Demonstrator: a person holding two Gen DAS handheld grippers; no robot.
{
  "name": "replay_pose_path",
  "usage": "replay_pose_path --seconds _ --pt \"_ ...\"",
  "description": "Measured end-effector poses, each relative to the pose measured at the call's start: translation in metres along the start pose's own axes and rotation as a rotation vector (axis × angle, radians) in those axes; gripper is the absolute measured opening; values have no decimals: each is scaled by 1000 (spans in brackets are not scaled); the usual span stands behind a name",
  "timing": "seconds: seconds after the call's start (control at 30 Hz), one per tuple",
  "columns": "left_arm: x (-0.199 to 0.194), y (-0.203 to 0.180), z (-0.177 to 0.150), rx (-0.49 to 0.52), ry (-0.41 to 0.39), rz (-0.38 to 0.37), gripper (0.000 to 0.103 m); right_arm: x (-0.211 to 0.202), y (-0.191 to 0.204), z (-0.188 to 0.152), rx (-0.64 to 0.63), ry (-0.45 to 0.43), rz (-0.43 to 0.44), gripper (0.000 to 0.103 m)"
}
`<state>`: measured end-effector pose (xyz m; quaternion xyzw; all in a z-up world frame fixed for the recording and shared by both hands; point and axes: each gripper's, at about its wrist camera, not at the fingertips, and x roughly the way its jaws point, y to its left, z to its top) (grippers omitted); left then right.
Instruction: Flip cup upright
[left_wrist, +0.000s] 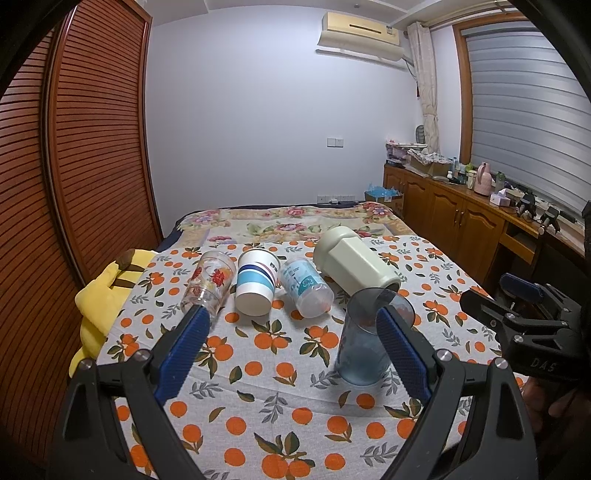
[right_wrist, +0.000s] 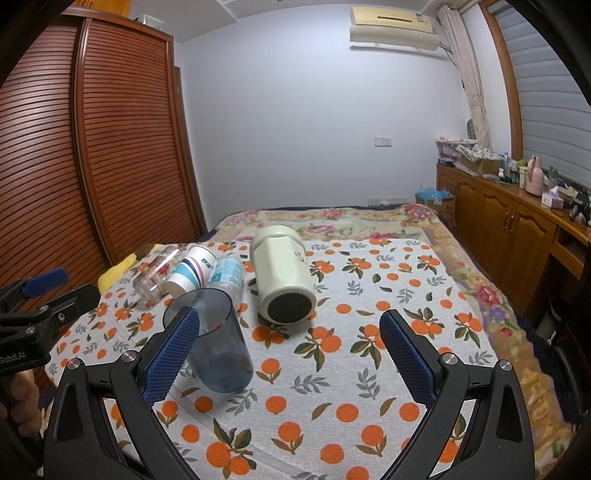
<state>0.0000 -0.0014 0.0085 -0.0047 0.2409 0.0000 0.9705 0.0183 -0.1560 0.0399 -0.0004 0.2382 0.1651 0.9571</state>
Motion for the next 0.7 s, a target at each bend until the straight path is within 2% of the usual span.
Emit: replay_pose_path --seconds 0.7 --pt "-2 -1 1 -1 -3 1 93 -3 -2 1 -1 1 -5 100"
